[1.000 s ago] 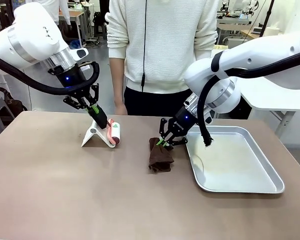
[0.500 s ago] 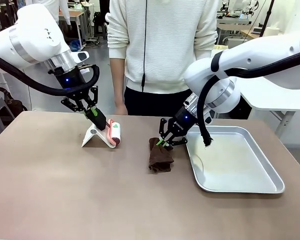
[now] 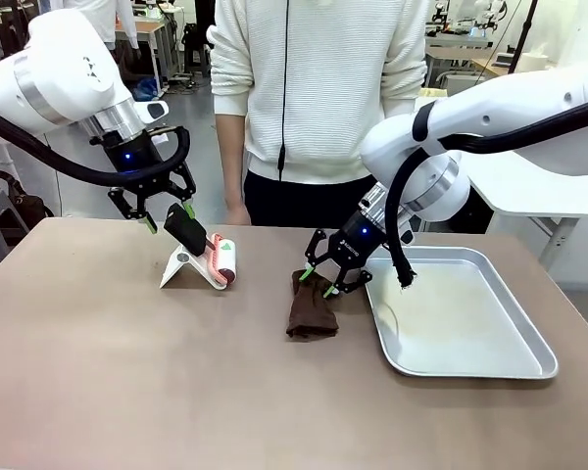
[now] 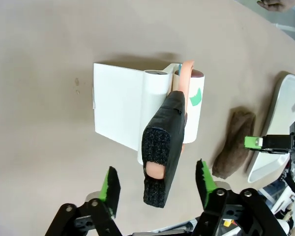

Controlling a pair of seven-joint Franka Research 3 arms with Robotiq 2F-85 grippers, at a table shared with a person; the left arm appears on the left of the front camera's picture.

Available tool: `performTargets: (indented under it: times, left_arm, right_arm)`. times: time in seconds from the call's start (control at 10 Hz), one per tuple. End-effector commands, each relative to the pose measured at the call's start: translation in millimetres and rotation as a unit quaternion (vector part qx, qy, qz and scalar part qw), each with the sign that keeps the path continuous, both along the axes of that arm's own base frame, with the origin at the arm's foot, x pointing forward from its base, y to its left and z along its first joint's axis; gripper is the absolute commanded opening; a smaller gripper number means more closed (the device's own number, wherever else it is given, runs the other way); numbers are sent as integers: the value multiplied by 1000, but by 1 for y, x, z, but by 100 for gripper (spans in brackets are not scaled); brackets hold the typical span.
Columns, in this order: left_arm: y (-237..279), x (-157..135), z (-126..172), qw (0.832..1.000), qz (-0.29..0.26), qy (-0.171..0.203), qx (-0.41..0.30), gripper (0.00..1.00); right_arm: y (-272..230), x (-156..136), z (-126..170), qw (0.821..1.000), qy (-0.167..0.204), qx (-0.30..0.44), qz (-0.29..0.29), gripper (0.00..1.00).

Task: Clean the surface of the table.
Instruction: Return the Lint Roller and towel to their original positions.

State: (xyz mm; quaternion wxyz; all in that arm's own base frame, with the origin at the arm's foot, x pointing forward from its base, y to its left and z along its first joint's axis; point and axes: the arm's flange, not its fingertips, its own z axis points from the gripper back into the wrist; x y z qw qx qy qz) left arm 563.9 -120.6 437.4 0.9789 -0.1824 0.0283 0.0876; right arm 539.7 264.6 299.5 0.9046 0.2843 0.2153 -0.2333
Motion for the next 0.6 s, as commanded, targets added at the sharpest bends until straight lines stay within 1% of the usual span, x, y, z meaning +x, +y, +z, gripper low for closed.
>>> performTargets:
  times: [0.0,0.1,0.2,0.3,0.5]
  left_arm:
    - [7,-7,5,1000,7,-8,0,100]
    - [10,-12,7,1000,-1,-15,-11,100]
    - [15,-18,9,999,-16,-24,-23,100]
    - [19,-28,14,999,-20,-39,-32,100]
    - [26,-64,26,993,-60,-66,-80,100]
  right_arm:
    - [0,9,3,1000,8,-2,1,88]
    - [0,9,3,1000,6,0,1,97]
    - [-3,9,6,1000,1,5,-1,100]
    - [-8,6,10,1000,-4,12,-3,100]
    - [-25,-2,21,999,-19,41,11,100]
